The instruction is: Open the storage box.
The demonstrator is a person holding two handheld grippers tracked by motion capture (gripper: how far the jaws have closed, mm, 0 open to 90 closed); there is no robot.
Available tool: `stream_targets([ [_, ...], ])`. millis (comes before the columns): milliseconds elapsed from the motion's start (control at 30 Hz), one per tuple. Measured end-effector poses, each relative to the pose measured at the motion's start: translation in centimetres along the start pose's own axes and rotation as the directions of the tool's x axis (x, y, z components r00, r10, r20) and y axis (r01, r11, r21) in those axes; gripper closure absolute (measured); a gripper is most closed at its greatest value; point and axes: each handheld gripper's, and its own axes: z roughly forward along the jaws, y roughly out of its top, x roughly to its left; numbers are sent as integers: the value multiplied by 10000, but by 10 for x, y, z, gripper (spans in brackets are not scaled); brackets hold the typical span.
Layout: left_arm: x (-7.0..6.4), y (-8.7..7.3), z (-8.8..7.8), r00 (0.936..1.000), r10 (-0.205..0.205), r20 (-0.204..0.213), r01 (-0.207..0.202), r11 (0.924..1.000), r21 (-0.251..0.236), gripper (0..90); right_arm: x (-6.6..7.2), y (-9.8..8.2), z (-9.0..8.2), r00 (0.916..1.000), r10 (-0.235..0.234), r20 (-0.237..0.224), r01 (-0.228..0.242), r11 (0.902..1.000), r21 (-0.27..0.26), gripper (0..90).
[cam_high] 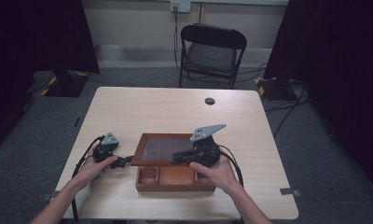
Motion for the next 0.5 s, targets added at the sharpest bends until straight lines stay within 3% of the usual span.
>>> stream_targets([
  [500, 0, 0, 0, 10000, 30, -16, -30, 10000, -10, 75, -2, 9, -4, 9999, -25, 132, 28, 9999, -166, 819],
])
